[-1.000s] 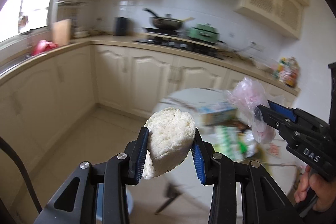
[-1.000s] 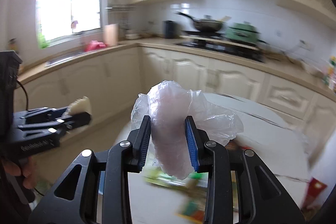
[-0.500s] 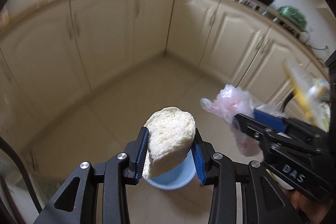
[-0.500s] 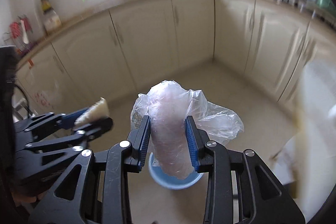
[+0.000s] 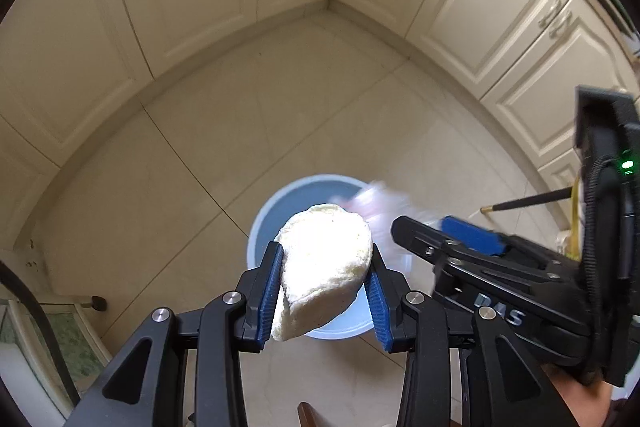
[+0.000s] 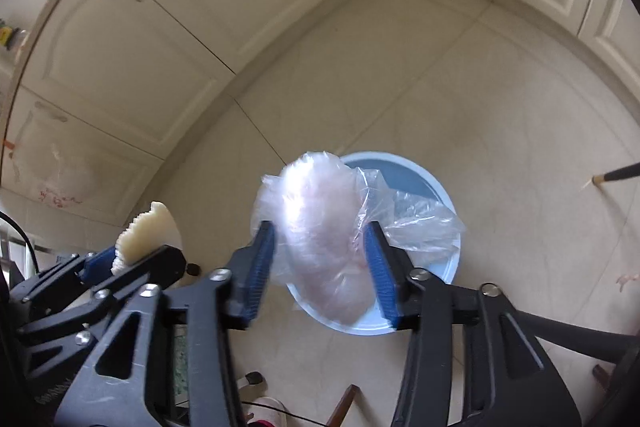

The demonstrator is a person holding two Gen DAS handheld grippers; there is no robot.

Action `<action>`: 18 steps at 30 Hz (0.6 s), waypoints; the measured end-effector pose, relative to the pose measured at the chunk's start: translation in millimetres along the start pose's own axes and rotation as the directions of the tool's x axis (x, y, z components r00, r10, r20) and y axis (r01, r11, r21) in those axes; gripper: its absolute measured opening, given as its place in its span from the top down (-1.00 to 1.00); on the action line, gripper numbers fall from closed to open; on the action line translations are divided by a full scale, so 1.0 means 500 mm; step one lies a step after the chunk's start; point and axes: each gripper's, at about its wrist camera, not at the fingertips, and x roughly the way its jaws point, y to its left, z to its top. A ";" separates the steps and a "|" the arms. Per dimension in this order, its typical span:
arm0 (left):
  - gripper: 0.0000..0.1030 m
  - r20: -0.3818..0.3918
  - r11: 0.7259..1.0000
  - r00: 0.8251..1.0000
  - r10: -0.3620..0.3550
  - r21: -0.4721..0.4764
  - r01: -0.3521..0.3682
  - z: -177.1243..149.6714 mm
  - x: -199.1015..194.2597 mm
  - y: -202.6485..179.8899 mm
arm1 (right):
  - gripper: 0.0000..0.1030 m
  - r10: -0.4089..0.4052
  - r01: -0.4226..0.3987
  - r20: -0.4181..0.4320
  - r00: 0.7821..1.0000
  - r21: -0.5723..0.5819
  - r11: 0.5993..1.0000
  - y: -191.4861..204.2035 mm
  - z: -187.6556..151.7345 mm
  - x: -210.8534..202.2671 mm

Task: Collect trash
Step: 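Carry bun and bag over the blue bucket and open both grippers, then move both tools back toward the table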

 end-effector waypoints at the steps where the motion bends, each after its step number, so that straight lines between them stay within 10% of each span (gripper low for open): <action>1: 0.30 -0.007 1.000 1.000 -0.003 0.000 0.003 0.012 0.010 -0.008 | -0.16 -0.016 0.016 0.000 1.000 0.004 1.000 -0.007 -0.001 0.002; 7: 0.25 -0.055 1.000 0.998 0.009 0.010 -0.009 0.066 0.090 -0.002 | -0.59 -0.124 0.123 0.050 0.991 0.028 0.992 -0.055 -0.004 -0.028; 18: -0.06 -0.037 0.997 0.997 0.062 0.046 -0.061 0.093 0.050 -0.091 | -0.62 -0.219 0.218 0.102 0.970 0.025 0.976 -0.050 0.005 -0.099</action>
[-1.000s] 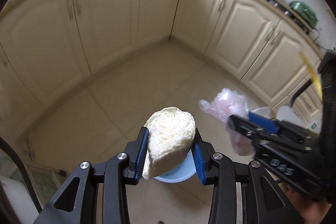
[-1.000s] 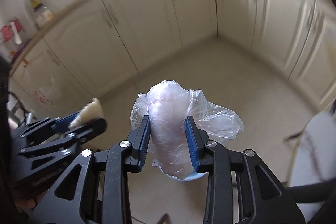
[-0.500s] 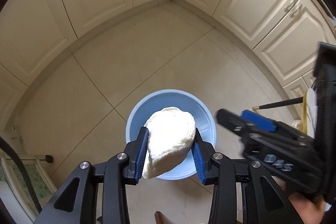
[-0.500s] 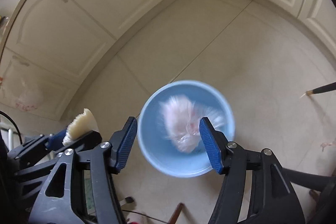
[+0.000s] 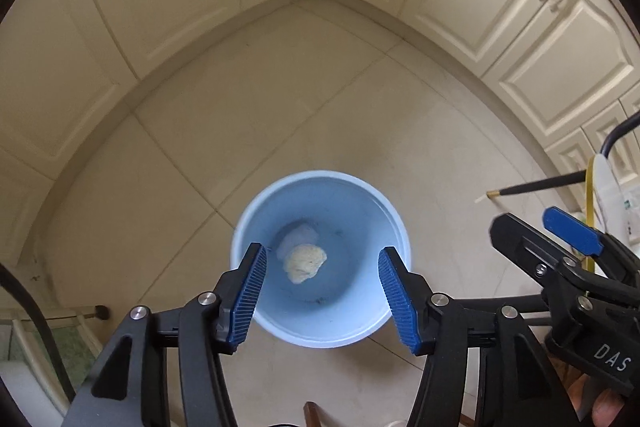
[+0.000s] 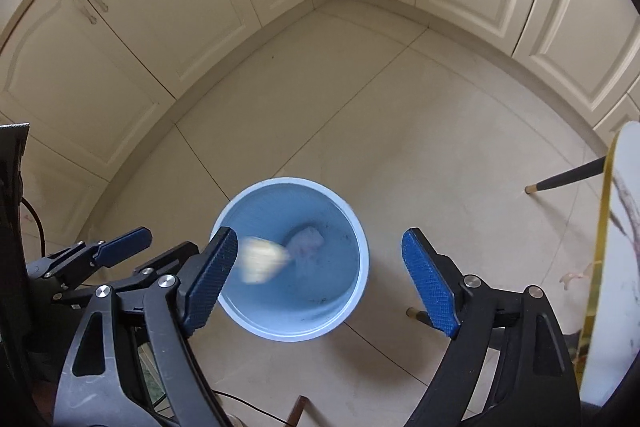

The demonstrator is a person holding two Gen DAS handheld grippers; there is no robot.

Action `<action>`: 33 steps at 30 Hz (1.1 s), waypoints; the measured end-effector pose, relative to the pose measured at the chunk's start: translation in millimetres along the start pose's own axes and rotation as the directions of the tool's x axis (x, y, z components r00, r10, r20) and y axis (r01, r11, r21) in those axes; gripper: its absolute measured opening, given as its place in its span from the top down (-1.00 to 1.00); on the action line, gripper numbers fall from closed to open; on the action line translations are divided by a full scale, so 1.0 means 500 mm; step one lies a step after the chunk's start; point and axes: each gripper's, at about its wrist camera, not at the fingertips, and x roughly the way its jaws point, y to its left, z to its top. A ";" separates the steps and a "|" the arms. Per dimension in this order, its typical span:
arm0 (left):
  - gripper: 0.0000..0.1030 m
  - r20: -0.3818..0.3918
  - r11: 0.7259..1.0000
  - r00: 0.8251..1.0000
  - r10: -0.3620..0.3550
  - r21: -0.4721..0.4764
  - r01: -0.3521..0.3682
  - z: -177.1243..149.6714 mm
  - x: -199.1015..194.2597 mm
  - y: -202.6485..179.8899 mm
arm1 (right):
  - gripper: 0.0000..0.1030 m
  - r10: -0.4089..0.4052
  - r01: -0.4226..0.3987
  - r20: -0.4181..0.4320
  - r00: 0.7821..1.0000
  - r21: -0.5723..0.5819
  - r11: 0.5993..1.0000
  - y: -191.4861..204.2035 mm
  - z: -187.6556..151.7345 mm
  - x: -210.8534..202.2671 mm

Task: Collect trash
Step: 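Move both tools back toward the table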

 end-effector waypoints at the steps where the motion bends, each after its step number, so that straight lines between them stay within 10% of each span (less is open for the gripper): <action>1: -0.06 0.013 1.000 1.000 0.021 -0.008 -0.021 0.002 -0.023 0.007 | -0.62 0.006 -0.006 0.008 1.000 -0.005 1.000 0.004 0.000 -0.016; 10: -0.19 0.269 0.988 0.953 0.141 -0.105 -0.117 -0.039 -0.296 0.021 | -0.65 0.036 -0.019 0.139 0.990 -0.119 0.993 0.092 -0.014 -0.189; 17: -0.57 0.536 0.983 0.824 0.182 -0.105 -0.148 -0.105 -0.567 -0.068 | -0.89 0.044 0.030 0.373 0.927 -0.190 0.981 0.135 -0.059 -0.462; 25: -0.97 0.770 0.994 0.634 0.078 -0.011 -0.109 -0.236 -0.797 -0.240 | -1.00 -0.002 0.136 0.617 0.787 -0.169 0.976 0.120 -0.172 -0.796; 33: -0.99 0.868 0.994 0.494 -0.055 0.097 -0.059 -0.426 -0.882 -0.345 | -1.00 -0.131 0.252 0.796 0.591 -0.028 0.967 0.100 -0.338 -1.107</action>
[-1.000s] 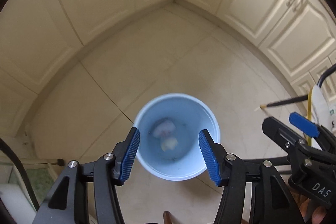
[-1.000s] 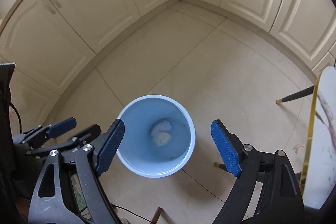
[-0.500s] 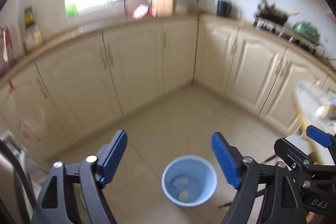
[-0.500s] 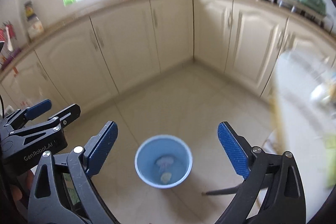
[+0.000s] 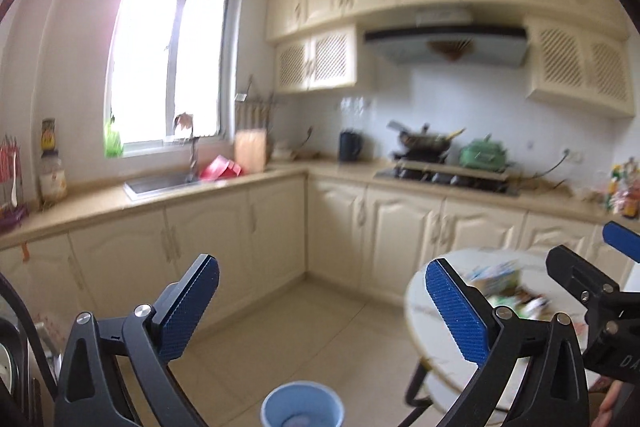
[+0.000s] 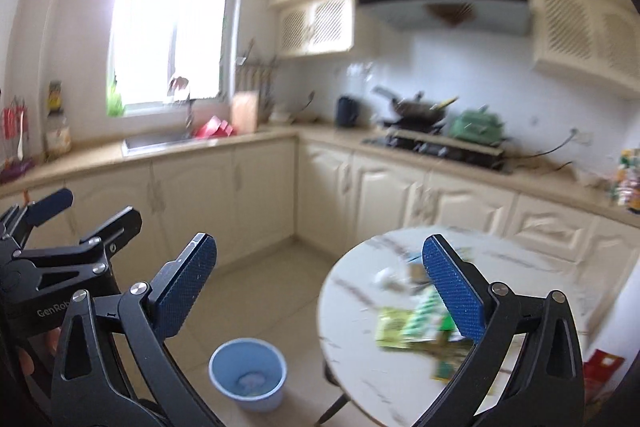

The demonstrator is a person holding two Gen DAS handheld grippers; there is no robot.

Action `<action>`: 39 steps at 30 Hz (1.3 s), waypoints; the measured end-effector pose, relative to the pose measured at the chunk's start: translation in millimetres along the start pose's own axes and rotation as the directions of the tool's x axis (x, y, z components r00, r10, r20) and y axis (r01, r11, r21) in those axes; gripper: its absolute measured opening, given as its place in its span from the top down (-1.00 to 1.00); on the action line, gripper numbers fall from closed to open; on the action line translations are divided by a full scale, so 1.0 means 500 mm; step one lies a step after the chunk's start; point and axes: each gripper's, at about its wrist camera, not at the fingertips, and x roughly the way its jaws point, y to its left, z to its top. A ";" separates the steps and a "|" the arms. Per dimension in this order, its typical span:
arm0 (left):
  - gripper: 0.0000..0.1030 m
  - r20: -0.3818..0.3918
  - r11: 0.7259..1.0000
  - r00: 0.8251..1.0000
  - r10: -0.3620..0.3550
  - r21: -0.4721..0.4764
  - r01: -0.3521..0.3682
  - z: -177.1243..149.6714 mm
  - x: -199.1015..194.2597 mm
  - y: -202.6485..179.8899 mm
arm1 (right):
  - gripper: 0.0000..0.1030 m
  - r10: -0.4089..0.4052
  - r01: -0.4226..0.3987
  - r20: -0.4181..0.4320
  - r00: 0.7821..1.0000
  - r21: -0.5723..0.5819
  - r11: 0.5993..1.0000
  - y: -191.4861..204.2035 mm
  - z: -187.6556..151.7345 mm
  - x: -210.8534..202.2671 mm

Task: Collect trash
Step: 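Move both tools back toward the table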

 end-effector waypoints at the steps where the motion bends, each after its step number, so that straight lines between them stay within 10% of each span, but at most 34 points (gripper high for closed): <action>1: -0.99 0.019 1.000 1.000 -0.013 0.004 0.013 -0.006 -0.020 -0.015 | -1.00 -0.019 0.019 0.022 1.000 0.007 1.000 -0.010 0.013 -0.031; 11: -0.99 0.180 0.993 0.977 -0.115 0.038 0.110 -0.238 -0.316 0.059 | -1.00 -0.197 0.193 0.151 0.969 0.042 0.980 -0.093 0.061 -0.259; 19: -0.99 0.187 0.989 0.972 -0.145 0.053 0.137 -0.261 -0.403 0.040 | -1.00 -0.254 0.244 0.195 0.947 0.073 0.967 -0.135 0.071 -0.328; 32: -0.99 0.119 0.986 0.981 -0.156 0.076 0.147 -0.124 -0.252 -0.009 | -1.00 -0.351 0.337 0.120 0.929 0.120 0.934 -0.240 0.029 -0.300; 39: -0.99 -0.059 0.976 0.978 -0.198 0.084 0.203 -0.097 -0.081 -0.083 | -1.00 -0.405 0.404 -0.028 0.914 0.169 0.899 -0.349 -0.047 -0.211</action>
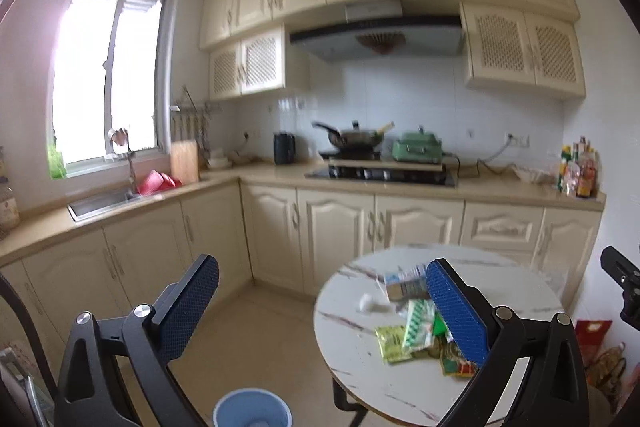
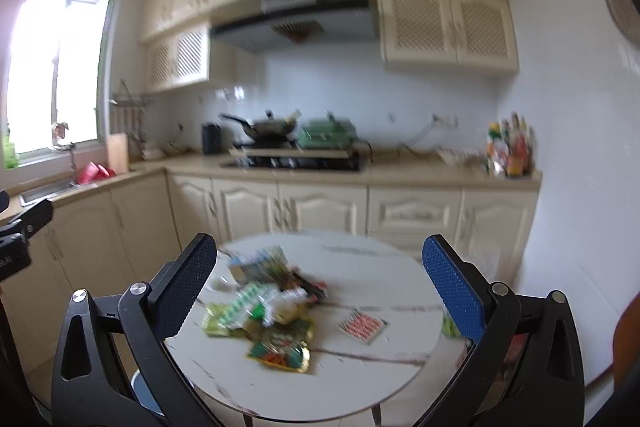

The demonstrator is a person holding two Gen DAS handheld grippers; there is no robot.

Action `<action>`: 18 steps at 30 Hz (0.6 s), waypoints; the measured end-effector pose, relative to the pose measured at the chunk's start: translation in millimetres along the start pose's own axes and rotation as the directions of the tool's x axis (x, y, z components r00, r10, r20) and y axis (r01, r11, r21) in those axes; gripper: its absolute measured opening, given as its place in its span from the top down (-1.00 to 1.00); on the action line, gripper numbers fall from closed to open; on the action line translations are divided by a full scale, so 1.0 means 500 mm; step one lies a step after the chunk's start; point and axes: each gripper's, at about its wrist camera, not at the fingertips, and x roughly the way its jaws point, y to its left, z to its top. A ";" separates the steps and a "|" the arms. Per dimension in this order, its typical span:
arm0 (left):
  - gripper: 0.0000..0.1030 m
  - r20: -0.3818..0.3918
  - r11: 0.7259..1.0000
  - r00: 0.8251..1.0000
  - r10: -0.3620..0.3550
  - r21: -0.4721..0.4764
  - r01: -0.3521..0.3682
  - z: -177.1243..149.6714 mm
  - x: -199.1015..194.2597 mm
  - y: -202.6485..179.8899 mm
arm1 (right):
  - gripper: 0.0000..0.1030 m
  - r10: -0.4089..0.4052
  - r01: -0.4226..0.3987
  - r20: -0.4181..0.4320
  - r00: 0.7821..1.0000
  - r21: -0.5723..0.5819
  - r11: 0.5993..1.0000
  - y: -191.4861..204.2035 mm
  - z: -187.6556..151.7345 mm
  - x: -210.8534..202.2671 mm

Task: Collect trash
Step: 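Move both tools back toward the table, then grasp the green-wrapped item with the left gripper while the right grasps clear plastic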

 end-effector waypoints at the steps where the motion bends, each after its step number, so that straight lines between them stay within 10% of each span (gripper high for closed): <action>1: -0.99 -0.025 1.000 1.000 -0.017 0.004 0.017 0.005 0.026 -0.010 | -1.00 -0.011 0.011 -0.037 0.999 0.007 1.000 -0.012 -0.016 0.030; 9: -0.99 -0.271 0.991 0.959 -0.081 0.082 0.107 -0.019 0.255 -0.138 | -1.00 -0.024 0.029 -0.231 0.973 0.018 0.999 -0.059 -0.109 0.210; 18: -0.99 -0.477 0.968 0.867 -0.145 0.115 0.225 -0.035 0.498 -0.267 | -1.00 0.017 -0.005 -0.377 0.926 0.031 0.999 -0.065 -0.187 0.381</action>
